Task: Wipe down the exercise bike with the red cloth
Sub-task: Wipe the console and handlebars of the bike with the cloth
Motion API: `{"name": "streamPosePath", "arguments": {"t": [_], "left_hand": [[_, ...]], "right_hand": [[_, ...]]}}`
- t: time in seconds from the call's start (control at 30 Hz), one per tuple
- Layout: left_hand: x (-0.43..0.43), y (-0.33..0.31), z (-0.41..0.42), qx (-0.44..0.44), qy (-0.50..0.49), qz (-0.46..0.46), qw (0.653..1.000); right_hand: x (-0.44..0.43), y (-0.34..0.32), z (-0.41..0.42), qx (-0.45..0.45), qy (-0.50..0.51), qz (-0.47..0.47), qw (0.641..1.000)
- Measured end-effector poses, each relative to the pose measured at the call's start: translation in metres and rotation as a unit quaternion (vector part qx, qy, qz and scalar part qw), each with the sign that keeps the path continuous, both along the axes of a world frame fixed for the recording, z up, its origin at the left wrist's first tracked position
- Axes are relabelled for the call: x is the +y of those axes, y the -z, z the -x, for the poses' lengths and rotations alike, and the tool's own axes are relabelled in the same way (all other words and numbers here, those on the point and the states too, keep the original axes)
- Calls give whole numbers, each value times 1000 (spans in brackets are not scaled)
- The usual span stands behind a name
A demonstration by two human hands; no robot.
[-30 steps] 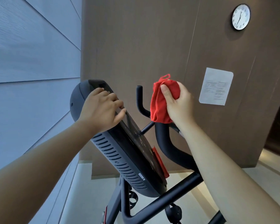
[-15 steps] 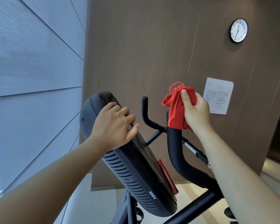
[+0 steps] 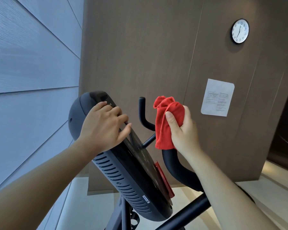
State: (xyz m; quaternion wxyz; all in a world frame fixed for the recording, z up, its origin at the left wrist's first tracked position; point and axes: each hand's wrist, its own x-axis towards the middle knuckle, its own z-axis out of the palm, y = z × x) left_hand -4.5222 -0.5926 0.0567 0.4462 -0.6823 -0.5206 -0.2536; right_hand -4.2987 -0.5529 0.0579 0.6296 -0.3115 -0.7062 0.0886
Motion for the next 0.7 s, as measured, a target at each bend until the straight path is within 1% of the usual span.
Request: {"name": "streamPosePath", "arguments": {"t": [0.13, 0.2, 0.33, 0.47, 0.6, 0.7], "left_hand": [[-1, 0, -2, -4, -3, -7, 1000], [-1, 0, -3, -4, -6, -10, 1000], [-2, -1, -4, -3, -12, -3, 1000], [-2, -1, -4, -5, -10, -5, 1000], [-1, 0, -4, -9, -22, -8, 1000], [-1, 0, -5, -10, -36, -9, 999]], "right_hand": [[-1, 28, -7, 0, -1, 42, 999], [-3, 43, -13, -16, -2, 62, 998], [-2, 42, -23, -54, -13, 73, 996], [-5, 36, -16, -54, -31, 23, 998], [-9, 47, -12, -69, -38, -65, 995], [-11, 48, -9, -75, -37, -62, 995]]}}
